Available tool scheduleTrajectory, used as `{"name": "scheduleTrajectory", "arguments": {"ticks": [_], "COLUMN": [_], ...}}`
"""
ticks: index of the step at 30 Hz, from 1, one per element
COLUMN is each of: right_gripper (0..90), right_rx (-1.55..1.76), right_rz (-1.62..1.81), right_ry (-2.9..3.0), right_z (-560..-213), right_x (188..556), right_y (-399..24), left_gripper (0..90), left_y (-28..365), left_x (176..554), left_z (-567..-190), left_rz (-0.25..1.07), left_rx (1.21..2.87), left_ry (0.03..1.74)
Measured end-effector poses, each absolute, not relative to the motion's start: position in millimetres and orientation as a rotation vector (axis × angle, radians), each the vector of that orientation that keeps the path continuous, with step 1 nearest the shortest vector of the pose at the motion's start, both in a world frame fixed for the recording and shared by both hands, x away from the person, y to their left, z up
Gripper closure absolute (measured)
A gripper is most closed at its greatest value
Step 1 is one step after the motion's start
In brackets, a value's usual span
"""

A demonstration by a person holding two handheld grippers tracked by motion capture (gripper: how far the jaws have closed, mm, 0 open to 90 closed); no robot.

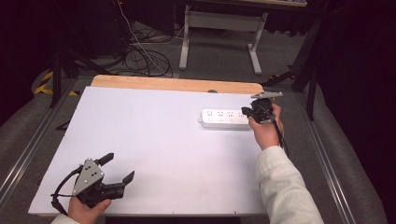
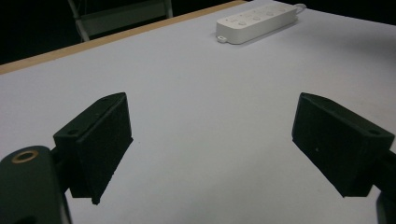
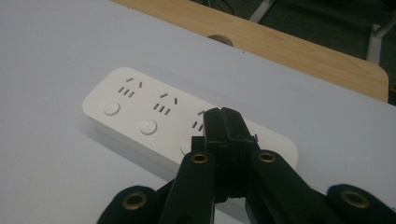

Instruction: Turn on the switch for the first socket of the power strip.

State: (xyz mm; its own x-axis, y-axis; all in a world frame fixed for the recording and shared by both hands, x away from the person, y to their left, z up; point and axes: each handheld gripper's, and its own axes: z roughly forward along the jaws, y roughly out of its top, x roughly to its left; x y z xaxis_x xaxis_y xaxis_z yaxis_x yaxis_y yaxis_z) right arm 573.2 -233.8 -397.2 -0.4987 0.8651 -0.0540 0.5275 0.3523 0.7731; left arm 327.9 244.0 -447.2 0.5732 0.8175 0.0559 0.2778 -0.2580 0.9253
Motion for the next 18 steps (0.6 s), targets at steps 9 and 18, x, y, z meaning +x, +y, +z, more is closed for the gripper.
{"name": "scheduleTrajectory", "arguments": {"ticks": [9,18], "right_gripper": [90.0,78.1], "right_rx": [1.210,1.141], "right_rz": [1.058,1.135], "right_ry": [2.129,2.136], "right_z": [-385,-370], "right_x": [563,543], "right_y": [-238,-235], "left_gripper": [12.6,12.6], "left_y": [244,244], "left_x": [327,328], "left_z": [-447,-447], "left_rz": [0.677,0.681], "left_rx": [1.809,1.812], "left_ry": [0.898,0.893]}}
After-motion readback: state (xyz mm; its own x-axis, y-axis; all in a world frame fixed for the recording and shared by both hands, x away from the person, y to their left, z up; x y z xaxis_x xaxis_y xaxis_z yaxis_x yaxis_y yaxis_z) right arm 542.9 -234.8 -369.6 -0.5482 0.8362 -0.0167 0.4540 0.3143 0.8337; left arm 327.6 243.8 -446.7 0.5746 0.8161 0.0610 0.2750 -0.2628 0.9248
